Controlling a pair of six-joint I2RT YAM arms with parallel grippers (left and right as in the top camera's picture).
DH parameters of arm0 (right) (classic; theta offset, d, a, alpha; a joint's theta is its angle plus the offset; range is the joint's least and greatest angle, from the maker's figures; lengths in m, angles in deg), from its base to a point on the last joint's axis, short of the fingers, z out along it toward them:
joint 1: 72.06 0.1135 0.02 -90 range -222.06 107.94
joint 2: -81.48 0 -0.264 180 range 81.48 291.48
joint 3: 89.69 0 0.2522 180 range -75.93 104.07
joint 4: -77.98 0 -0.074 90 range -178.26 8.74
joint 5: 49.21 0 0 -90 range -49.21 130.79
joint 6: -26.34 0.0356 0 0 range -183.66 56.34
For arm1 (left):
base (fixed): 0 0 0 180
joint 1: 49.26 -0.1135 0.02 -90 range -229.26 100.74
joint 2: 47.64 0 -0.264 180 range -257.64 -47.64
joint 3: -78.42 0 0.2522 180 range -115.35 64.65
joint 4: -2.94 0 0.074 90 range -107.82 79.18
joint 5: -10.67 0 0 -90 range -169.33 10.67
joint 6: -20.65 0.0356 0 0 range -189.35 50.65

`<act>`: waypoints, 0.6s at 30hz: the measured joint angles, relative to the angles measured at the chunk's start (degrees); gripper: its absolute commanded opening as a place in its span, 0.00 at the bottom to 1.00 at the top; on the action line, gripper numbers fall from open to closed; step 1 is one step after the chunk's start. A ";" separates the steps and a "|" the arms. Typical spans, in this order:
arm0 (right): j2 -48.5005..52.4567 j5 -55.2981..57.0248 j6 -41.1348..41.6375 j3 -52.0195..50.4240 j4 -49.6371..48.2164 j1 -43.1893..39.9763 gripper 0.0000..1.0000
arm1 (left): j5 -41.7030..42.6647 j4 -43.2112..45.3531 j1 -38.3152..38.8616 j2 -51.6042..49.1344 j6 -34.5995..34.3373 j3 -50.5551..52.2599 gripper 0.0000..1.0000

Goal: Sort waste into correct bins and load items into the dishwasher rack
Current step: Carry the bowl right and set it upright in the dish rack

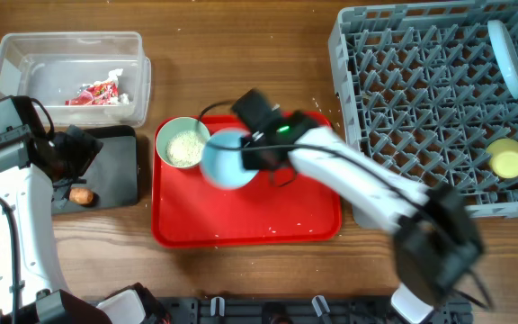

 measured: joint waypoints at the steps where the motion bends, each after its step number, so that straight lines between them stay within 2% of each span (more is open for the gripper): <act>1: -3.50 4.74 -1.66 0.00 0.96 -1.92 0.04 | 0.00 0.02 -0.02 0.00 0.00 0.00 0.94; 4: -10.93 19.82 -9.09 0.02 -0.90 -7.06 0.05 | 0.00 0.02 -0.02 0.00 0.02 0.00 0.94; 10: -13.90 47.08 -35.50 0.00 -21.49 -19.10 0.04 | 0.00 0.02 -0.02 0.00 0.00 0.00 0.94; 14: -12.33 56.54 -50.82 0.00 -37.53 -30.42 0.04 | 0.20 0.13 0.00 0.00 0.00 0.00 0.94; 18: -5.95 59.17 -58.84 0.04 -46.84 -35.91 0.04 | 0.20 0.33 0.00 0.04 0.00 0.02 0.94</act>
